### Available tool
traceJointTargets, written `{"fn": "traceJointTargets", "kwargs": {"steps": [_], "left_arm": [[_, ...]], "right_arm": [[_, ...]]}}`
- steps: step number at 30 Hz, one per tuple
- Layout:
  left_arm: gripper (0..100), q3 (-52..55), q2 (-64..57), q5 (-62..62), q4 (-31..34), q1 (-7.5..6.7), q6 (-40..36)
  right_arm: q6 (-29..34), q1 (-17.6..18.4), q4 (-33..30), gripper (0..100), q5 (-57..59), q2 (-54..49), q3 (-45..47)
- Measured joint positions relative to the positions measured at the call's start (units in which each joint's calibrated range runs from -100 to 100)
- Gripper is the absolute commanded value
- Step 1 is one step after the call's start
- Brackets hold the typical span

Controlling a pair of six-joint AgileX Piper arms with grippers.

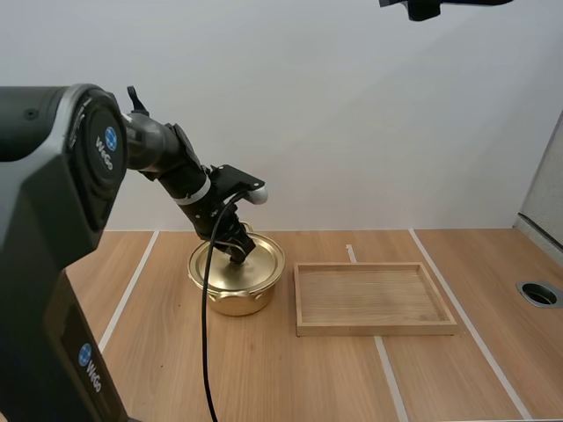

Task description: Open the pot, put the pineapple inside, and close it

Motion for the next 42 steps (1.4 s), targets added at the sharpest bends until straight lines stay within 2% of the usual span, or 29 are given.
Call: {"fn": "traceJointTargets", "kwargs": {"steps": [4,6,9,12,13,21,24,26,29,34,37,40,42], "left_arm": [[1,-0.1,0.5,-0.3,0.0,0.07,0.0],[11,-0.1,0.5,-0.3,0.0,0.07,-0.2],[42,-0.1,0.5,-0.2,0.1,0.07,-1.1],[89,-0.1,0.5,1.7,0.7,0.07,-1.4],[100,0.0,0.5,3.0,0.8,0.07,-1.2],[100,-3.0,-4.1,7.5,1.2,0.07,0.4],[100,-9.7,-8.8,6.0,1.3,0.07,-3.0],[100,-14.5,-12.5,2.0,1.3,0.15,-7.9],[100,-19.8,-19.7,-8.3,-2.1,1.31,-14.1],[100,-20.2,-35.1,-29.4,-12.9,4.79,-16.1],[100,-17.3,-44.1,-34.1,-15.2,6.27,-16.0],[100,-12.1,-52.2,-35.4,-15.6,6.56,-12.2],[100,-7.5,-56.9,-35.4,-15.8,6.63,-10.3]], "right_arm": [[0.0,0.0,-0.1,100,0.4,0.0,0.0],[0.0,0.0,-0.4,100,0.6,0.0,0.0],[0.0,0.0,-0.8,100,0.9,0.0,0.0],[-0.1,0.0,-1.0,100,0.9,0.0,0.0],[-0.3,0.0,-1.0,100,0.9,0.0,0.0],[-0.4,0.0,-1.1,100,1.8,0.0,0.1],[-0.4,0.0,-1.1,100,1.1,0.0,1.7],[-0.3,0.0,-1.7,100,-0.7,0.0,3.4],[0.0,0.0,-2.2,100,-5.0,0.0,6.6],[0.0,0.0,-2.4,100,-11.3,0.0,13.8],[0.0,0.0,-2.1,100,-20.4,-0.7,19.2],[0.0,0.0,0.2,100,-38.1,-2.5,26.2],[0.0,0.0,3.9,100,-49.8,-4.1,29.6]]}}
